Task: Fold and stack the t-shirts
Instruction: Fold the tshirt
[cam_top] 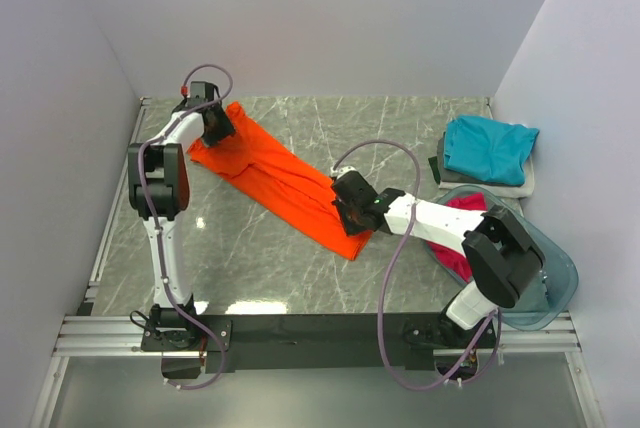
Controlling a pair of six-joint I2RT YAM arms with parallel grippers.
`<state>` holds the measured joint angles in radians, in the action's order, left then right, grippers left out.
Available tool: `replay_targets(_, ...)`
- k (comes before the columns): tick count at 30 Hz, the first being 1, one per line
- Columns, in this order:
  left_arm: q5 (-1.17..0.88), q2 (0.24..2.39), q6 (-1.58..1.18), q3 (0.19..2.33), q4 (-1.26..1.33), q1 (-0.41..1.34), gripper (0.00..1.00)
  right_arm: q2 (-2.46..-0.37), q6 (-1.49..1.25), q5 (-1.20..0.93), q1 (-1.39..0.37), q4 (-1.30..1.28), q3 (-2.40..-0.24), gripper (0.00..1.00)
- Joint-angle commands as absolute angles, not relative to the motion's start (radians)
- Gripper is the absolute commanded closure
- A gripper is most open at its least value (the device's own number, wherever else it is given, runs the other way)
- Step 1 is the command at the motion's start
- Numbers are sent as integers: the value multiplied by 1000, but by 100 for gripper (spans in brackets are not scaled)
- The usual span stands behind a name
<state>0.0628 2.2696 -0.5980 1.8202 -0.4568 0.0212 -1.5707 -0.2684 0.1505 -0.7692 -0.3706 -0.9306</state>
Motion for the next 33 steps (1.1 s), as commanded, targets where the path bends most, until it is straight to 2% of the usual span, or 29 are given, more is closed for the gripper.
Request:
replay_targets(1,28,2287,-581,1867,-482,25,42,-1582,-281,225,-795,-465,-988,100)
replay_targets(7,26,2333,-569,1931,-508,25,42,-1609,-287,325,-811,-560,-1028,100)
replay_targets(15,8,2378,-557,1991,-510,23,42,-1647,-273,327,-828,-572,-1032,99)
replay_targets(16,8,2366,-557,1974,-491,23,42,-1651,-275,322,-827,-574,-1032,96)
replay_targets(17,8,2350,-557,1954,-471,23,41,-1649,-275,318,-827,-572,-1034,88)
replay_targets(20,-6,2306,-560,1924,-449,25,41,-1626,-278,299,-830,-571,-1038,73)
replay_targets(26,-3,2209,-568,1930,-448,32,41,-1549,-276,284,-824,-583,-1060,51)
replay_targets(33,64,2036,-586,1807,-429,35,39,-1543,-278,239,-781,-516,-1078,50)
